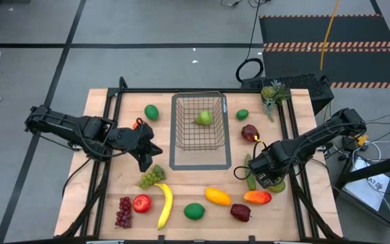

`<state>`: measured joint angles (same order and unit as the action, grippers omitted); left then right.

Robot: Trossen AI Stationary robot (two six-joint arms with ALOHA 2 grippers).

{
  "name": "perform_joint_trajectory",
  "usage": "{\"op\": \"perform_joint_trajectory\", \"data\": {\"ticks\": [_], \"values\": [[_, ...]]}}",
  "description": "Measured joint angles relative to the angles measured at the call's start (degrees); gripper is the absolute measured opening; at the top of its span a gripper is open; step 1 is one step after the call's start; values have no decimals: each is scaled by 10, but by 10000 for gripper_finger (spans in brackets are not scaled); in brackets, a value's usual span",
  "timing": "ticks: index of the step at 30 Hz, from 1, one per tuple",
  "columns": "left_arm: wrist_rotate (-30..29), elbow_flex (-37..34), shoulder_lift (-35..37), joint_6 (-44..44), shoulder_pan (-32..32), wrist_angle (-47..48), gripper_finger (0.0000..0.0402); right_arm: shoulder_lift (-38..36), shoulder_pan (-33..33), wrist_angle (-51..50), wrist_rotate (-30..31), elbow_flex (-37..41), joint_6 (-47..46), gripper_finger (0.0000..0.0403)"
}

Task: Build produce basket
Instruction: Put the green pear into the gold wire basket

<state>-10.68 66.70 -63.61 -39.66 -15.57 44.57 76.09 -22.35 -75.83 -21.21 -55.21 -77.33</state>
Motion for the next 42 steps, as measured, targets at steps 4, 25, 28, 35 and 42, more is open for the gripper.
{"op": "perform_joint_trajectory", "data": {"ticks": [4, 25, 28, 35, 42], "values": [[0, 0, 0, 1, 0, -14, 24, 0, 0, 1, 0, 1, 3, 86], [0, 0, 0, 7, 0, -18, 24, 0, 0, 4, 1, -24, 41, 14], [0, 0, 0, 6, 0, -18, 24, 0, 0, 3, 1, -49, 40, 11], [0, 0, 0, 7, 0, -18, 24, 0, 0, -27, 1, -128, 13, 10], [0, 0, 0, 8, 0, -17, 24, 0, 0, -53, 42, -221, -29, 10]]}}
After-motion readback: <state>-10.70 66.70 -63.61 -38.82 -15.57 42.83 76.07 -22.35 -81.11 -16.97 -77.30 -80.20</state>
